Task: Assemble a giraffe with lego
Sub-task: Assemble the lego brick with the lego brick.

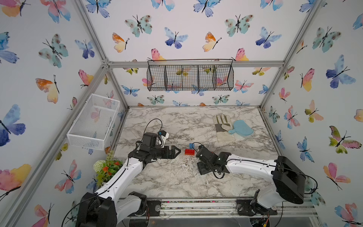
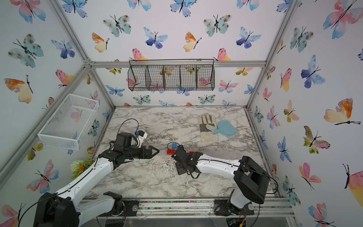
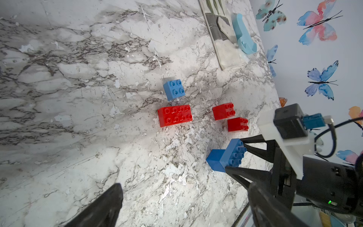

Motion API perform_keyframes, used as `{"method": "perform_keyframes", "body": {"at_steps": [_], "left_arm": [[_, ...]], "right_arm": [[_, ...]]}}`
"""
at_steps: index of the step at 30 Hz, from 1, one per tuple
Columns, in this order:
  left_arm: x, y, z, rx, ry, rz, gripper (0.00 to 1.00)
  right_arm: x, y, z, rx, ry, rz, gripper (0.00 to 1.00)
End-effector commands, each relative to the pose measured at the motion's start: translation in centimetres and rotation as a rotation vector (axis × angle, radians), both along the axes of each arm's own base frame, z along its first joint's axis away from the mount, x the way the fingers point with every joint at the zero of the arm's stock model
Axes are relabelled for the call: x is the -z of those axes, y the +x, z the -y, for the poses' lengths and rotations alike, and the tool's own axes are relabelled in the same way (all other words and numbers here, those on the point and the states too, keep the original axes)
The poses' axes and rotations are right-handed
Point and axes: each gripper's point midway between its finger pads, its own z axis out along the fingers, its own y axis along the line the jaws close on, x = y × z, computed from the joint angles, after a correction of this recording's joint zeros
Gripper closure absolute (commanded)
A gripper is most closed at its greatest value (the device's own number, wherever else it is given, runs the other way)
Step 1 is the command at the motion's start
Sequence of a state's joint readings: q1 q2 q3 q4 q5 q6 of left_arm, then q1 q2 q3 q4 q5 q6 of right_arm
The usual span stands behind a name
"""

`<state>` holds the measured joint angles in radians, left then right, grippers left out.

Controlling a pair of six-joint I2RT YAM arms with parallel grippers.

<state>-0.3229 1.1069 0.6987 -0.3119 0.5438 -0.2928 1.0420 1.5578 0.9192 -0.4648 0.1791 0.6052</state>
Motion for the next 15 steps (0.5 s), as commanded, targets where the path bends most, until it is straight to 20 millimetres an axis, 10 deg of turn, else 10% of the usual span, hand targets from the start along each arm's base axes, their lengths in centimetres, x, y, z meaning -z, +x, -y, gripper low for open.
{"method": "perform_keyframes", "body": {"at_steps": [1,15], "left_arm": [[0.1,0.1,-0.2,-0.007,0.010,0.007,0.02],[0.3,0.0,-0.1,-0.012,0.003,0.000,0.02]], "right_arm": [[3.4,-1.5,2.5,0.022,-0.114,-0.083,0.43],[-3.9,4.1,-2.1,0.066,0.023,0.086,0.44]]}}
